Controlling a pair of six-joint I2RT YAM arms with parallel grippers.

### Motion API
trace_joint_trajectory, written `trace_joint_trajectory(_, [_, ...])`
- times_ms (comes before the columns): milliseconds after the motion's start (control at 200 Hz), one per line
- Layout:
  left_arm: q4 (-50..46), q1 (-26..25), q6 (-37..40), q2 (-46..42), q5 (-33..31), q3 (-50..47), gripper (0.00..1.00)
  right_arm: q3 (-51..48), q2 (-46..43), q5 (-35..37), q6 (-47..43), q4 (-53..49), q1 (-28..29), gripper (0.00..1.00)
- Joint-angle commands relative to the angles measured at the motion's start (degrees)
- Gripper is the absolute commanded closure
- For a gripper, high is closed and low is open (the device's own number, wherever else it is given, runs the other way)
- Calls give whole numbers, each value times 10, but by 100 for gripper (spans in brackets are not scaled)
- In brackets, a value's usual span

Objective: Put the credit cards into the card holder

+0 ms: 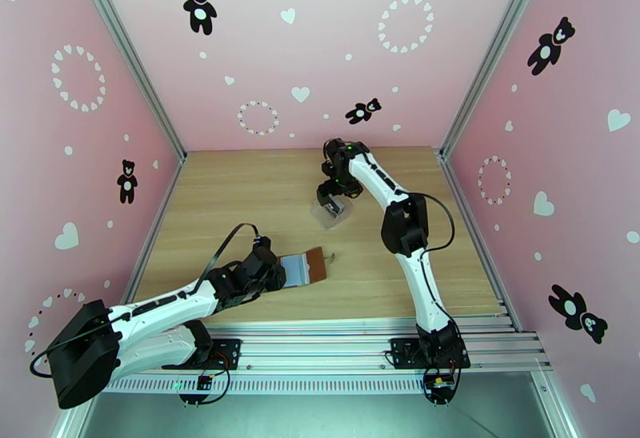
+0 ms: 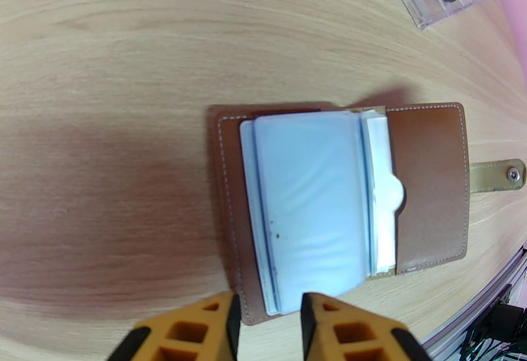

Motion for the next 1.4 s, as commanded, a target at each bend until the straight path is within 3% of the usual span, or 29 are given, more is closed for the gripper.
trace_joint_trajectory(0, [0,3,-4,3,2,-1,69,-7,22,8,21,3,4,5])
trace_joint_trajectory(340, [-1,3,-1,0,3,-2,69,-83,-8,95,104,36,9,20])
trace_joint_trajectory(636, [2,3,0,0,4,-6,69,-259,-120,92,218,143,8,30])
trace_joint_trajectory(751, [2,3,0,-5,3,-8,69,-325,-164,64,243,186,14,26])
trace_joint_trajectory(926, [1,3,0,-11,3,-11,69,-284,-162,130,208,135,19,8])
trace_joint_trajectory(1111, [-3,3,-1,-22,-2,-15,69,-253,-176,139,168,116,17,2])
trace_joint_trajectory(1191, [-3,3,-1,-21,-1,-13,69,-245,-181,132,163,113,15,3])
trace_joint_trajectory(1391, [-3,3,-2,-20,-2,-14,69,-233,-172,88,161,102,15,25])
